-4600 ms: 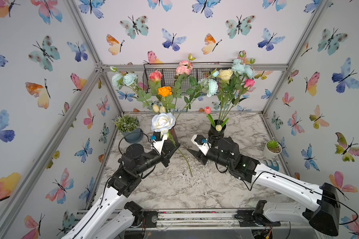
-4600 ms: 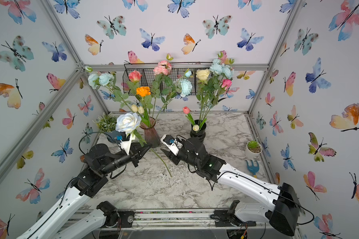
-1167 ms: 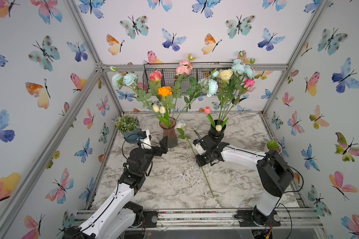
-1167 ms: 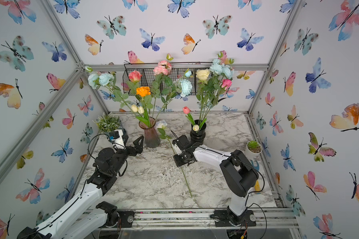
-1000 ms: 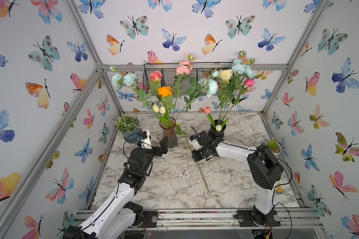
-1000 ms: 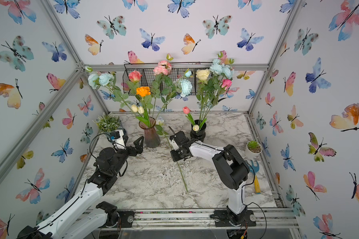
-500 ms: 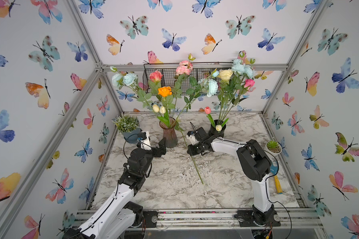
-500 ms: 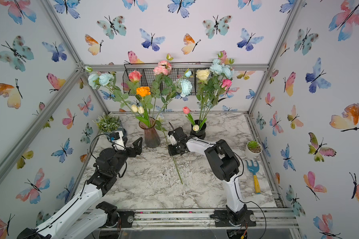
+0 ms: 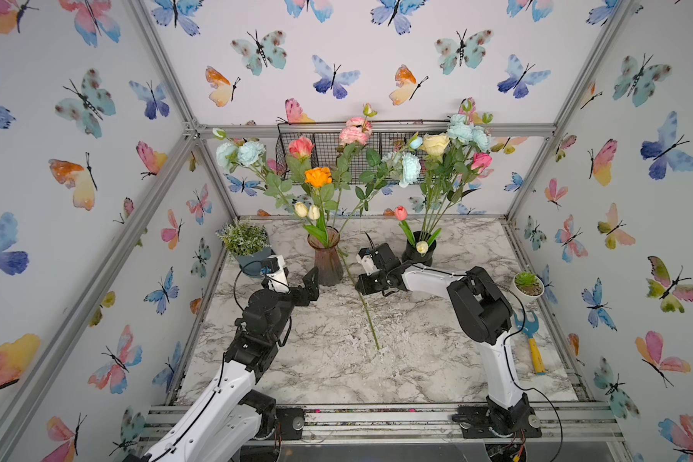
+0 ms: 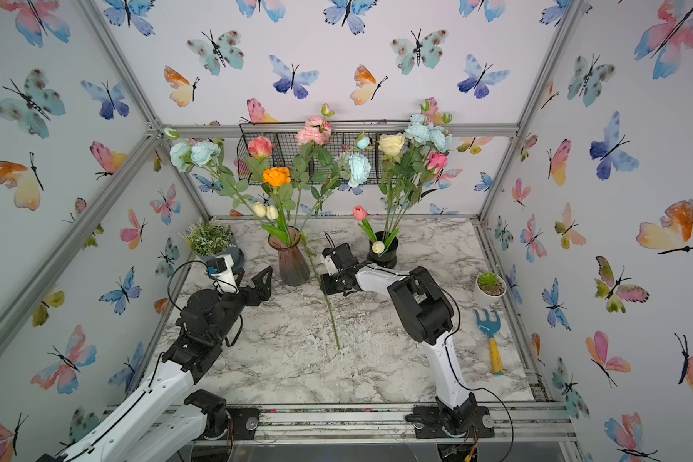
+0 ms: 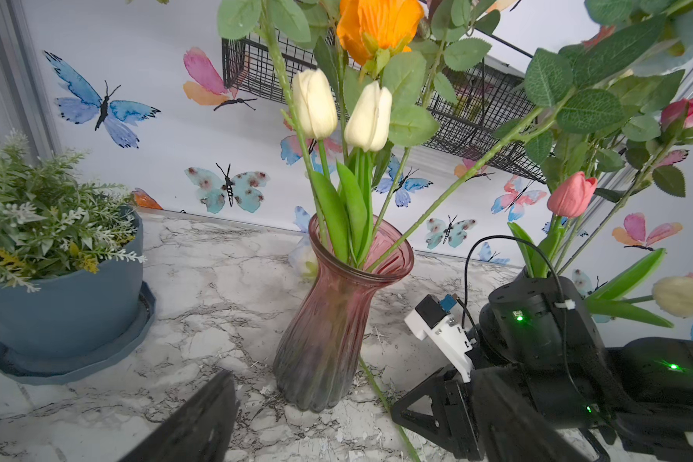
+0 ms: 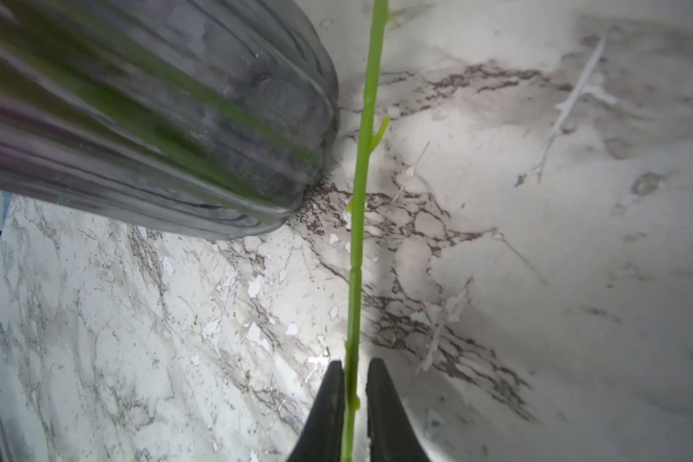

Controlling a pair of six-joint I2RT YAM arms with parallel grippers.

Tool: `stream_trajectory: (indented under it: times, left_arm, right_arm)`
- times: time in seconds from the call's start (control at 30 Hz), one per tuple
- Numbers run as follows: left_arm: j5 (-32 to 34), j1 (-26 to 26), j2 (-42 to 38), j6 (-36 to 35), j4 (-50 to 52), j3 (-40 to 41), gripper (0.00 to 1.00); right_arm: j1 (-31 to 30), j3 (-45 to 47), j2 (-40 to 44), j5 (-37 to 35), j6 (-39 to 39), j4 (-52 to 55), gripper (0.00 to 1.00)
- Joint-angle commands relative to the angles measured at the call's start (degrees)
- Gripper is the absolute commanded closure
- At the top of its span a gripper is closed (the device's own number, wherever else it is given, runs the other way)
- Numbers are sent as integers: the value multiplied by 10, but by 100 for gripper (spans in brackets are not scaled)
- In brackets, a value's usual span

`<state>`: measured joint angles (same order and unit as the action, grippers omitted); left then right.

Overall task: Pick out blue flowers from the vase
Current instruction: Place the flower at the center of the board, then pick up the flower from the vase.

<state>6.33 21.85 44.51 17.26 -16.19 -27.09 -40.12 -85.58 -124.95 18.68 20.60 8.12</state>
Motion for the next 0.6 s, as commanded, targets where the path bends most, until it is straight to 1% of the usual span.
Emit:
stream_trajectory:
  times: [0.0,0.17,0.27,0.37,0.5,0.57]
  left_arm:
    - [-8,-3,-8,9,7,-6,8]
    - [-15,-2,-5,11,9,-10,8]
    - [-26,-2,-2,6,14,-18,8]
    - [-43,-2,5,-4,14,-25,9]
    - [-58,0,22,-20,8,-36,10]
    - [-63,10,35,-32,0,-45,10]
  right_arm:
    - [-3,-2,-12,19,12,-20,84]
    - [-11,-4,-13,25,15,-31,84]
    - [-14,9,7,6,12,-31,84]
    - [-14,47,52,-33,8,-38,83]
    - [-23,134,136,-91,-6,-53,80]
    - [-33,181,181,-116,-14,-62,79]
